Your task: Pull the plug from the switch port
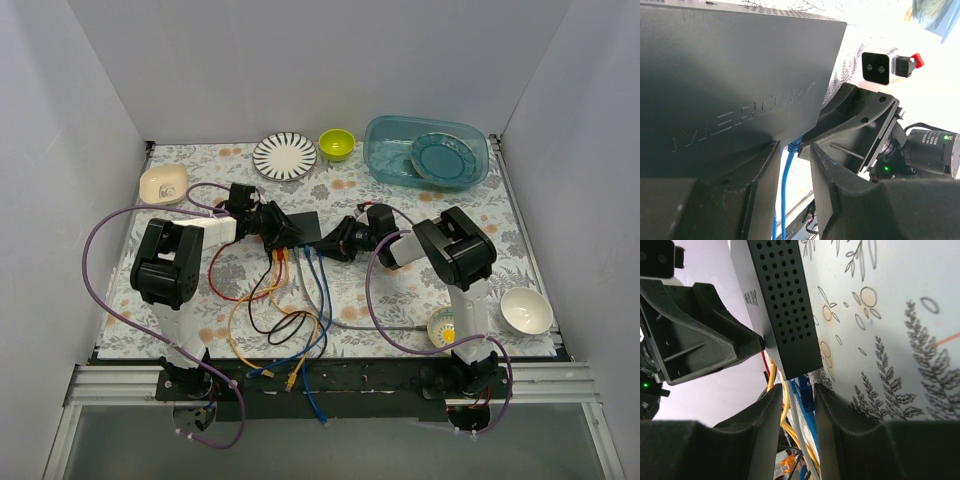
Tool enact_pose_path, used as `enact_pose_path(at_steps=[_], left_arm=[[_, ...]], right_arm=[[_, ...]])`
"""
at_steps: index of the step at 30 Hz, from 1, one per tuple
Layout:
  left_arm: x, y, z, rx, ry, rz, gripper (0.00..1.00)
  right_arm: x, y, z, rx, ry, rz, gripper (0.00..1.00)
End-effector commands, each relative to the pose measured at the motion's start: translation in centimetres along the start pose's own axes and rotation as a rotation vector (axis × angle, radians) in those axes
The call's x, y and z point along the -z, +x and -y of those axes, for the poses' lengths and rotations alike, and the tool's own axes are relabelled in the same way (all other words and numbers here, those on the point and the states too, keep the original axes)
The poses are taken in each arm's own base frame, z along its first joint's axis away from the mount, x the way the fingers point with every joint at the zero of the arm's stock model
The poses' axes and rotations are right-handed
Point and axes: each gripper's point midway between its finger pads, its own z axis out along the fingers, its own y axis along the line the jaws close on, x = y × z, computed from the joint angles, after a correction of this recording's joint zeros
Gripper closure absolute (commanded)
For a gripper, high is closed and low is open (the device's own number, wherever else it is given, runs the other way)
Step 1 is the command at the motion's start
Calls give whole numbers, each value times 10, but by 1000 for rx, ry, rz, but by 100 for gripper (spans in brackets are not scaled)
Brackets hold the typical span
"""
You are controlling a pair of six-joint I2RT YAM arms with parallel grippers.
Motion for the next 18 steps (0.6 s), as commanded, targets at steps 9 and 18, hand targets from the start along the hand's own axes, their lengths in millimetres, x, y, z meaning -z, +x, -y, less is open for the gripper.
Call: enact_pose_path(at_steps=[9, 18], left_arm=[[6, 9, -6, -14, -32, 1, 69], [6, 9, -5, -14, -25, -5, 69]], right_arm=[[-7, -32, 40, -83, 112, 116, 62], [-2, -23, 54, -37, 153, 94, 69]])
